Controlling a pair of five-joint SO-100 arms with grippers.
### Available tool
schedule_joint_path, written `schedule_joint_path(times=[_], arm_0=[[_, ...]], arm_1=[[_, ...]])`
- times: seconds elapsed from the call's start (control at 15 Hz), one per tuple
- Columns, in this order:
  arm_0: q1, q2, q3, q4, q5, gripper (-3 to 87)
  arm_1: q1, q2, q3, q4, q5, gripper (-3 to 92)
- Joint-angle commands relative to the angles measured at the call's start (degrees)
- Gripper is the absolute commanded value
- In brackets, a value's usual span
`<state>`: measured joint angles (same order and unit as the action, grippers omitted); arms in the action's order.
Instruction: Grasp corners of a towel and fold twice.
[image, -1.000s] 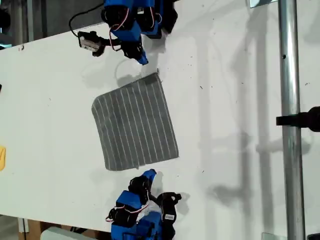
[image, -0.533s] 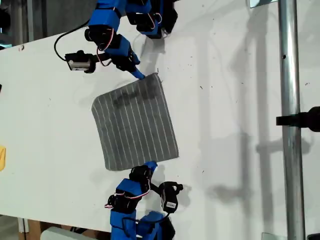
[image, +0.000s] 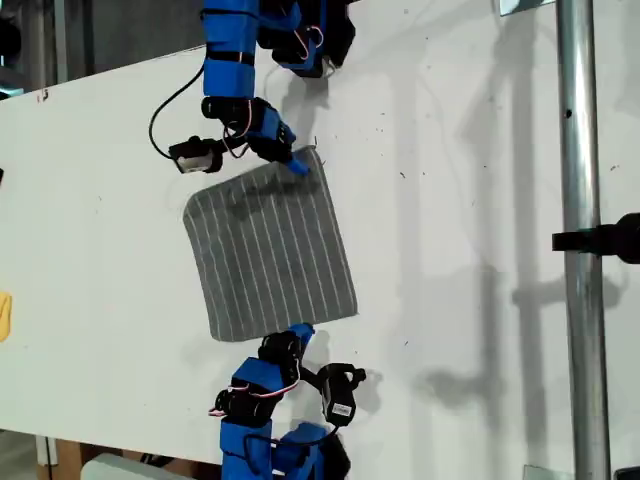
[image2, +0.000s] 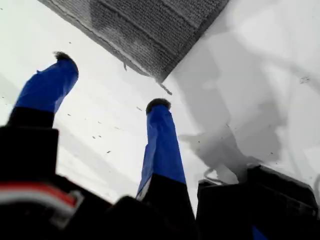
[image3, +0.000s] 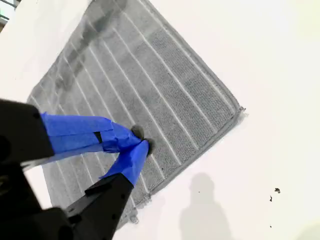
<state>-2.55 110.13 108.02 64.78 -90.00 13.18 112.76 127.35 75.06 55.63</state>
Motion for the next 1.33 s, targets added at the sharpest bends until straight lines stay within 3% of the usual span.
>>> schedule_joint_path(times=[0.0,0.13,0.27,0.6,0.8,0.87,0.93,1.07,1.27], arm_0=[[0.6,0.3,-3.3,0.7,-0.5,-2.9],[0.2,0.2,-3.3,0.7,-0.4,-2.9],[-0.2,0.0,-3.3,0.8,-0.4,-2.9],[-0.4,-0.4,-3.3,2.0,-1.5,-2.9],[-0.2,-1.8,-7.3,5.5,-1.1,-2.4],[-0.2,-3.5,-10.7,6.7,0.7,3.3],[-0.1,-5.4,-14.5,6.4,4.3,18.0],[0.1,-9.0,-20.7,3.4,15.0,29.6],[0.0,-18.9,-27.9,6.0,21.6,27.2]], arm_1=[[0.6,-3.4,4.7,-11.3,-0.8,30.5],[1.7,-11.5,4.0,-15.2,-1.0,29.4],[2.4,-13.0,2.0,-16.3,-1.7,15.9],[2.7,-14.5,-0.4,-18.2,-2.9,1.8],[1.5,-14.4,-0.7,-19.7,-2.9,-0.2],[1.3,-14.4,-0.7,-20.0,-2.9,-0.2],[1.1,-14.4,-0.7,-20.3,-2.9,-0.2],[1.1,-14.4,-0.7,-20.3,-2.9,-0.2],[0.8,-14.1,-0.4,-20.3,-2.5,-0.2]])
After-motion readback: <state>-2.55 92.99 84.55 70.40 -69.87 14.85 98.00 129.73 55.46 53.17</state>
